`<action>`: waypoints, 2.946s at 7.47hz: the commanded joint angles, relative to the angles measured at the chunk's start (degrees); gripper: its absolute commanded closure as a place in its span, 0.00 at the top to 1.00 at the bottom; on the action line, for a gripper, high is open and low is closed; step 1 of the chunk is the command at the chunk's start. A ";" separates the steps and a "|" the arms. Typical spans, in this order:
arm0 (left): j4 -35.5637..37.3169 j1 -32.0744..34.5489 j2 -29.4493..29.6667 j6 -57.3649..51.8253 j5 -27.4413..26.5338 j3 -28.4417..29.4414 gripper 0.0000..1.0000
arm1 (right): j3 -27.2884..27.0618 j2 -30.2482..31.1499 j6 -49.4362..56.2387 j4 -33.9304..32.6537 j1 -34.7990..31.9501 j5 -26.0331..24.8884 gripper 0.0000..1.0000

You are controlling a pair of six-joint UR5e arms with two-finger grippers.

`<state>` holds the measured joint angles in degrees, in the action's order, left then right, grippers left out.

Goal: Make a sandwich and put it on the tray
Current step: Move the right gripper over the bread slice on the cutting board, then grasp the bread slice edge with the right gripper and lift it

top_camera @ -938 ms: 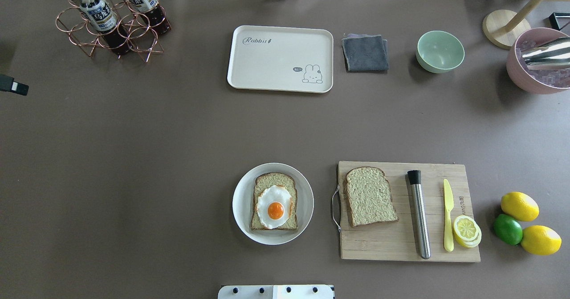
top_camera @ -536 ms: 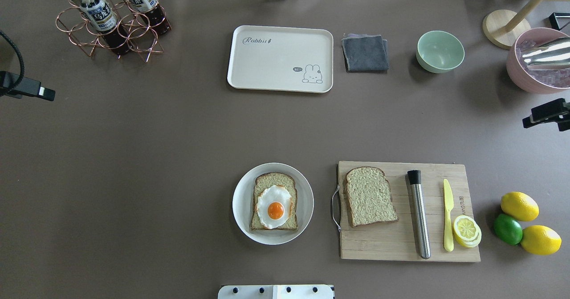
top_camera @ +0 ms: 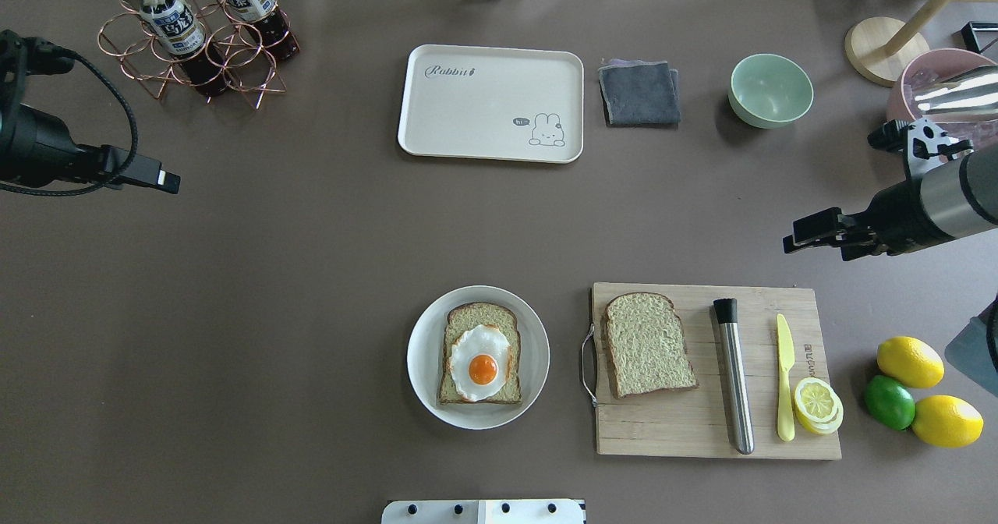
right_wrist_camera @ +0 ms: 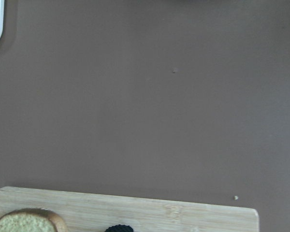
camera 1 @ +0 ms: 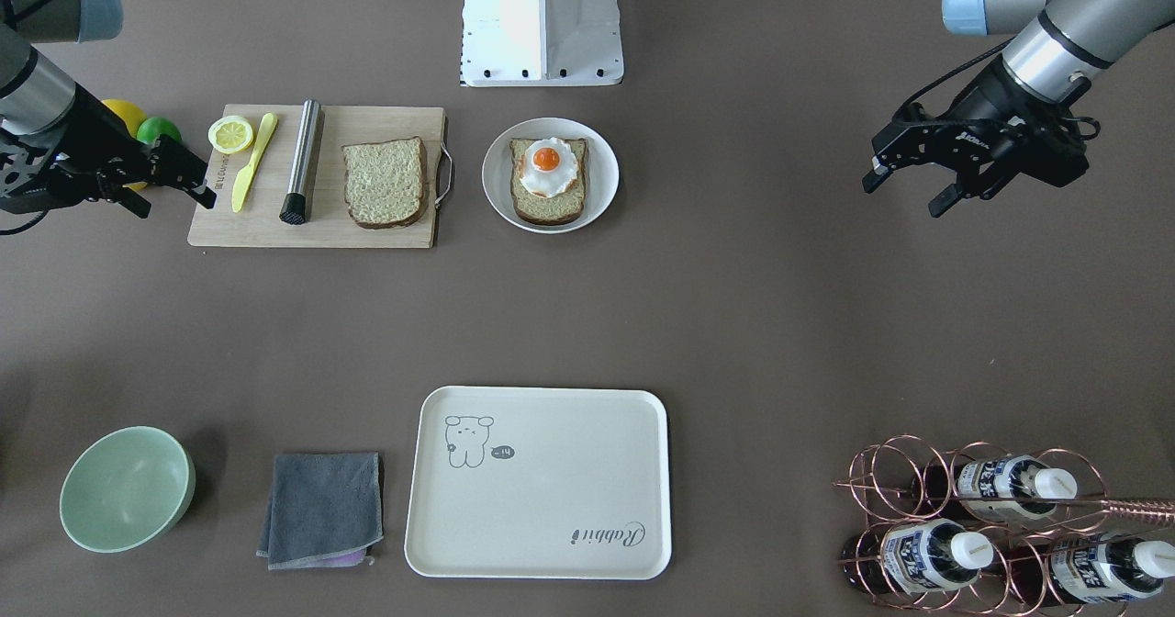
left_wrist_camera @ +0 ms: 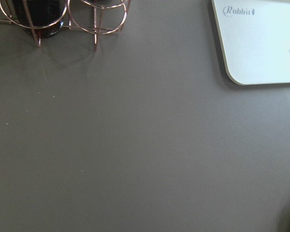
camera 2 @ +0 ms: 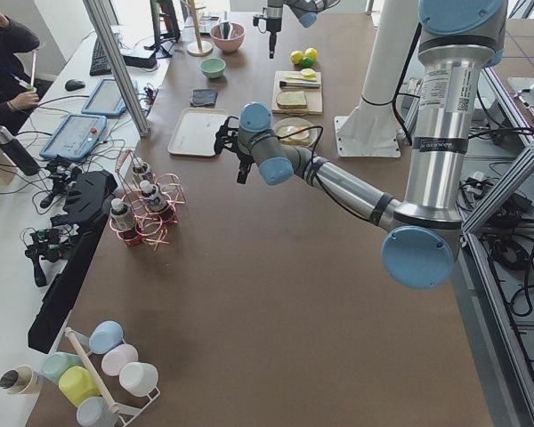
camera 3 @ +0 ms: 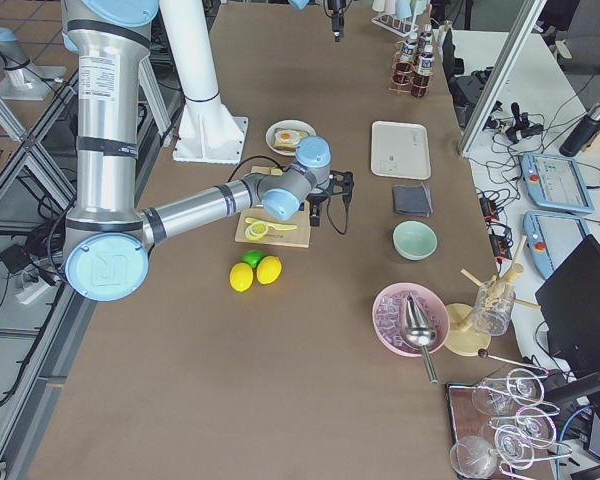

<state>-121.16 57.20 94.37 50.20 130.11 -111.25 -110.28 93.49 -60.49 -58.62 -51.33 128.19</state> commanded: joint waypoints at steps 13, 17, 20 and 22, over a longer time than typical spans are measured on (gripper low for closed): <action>-1.28 -2.97 2.14 2.71 -1.26 0.42 0.98 | 1.83 -8.32 -14.38 0.78 23.55 -20.26 0.63; -2.06 -2.97 1.87 2.62 -1.26 0.42 0.98 | 1.83 -9.55 -18.70 0.70 24.60 -22.36 0.00; -2.07 -2.97 1.87 2.70 -1.18 0.42 0.98 | -0.44 -9.82 -21.42 0.70 24.52 -22.73 0.00; -2.07 -2.97 1.87 2.62 -1.18 0.51 0.98 | -2.39 -9.73 -21.42 0.70 20.42 -18.19 0.00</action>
<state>-123.22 54.23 96.24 52.89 128.88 -110.81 -111.15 83.73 -81.75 -57.92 -27.51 106.10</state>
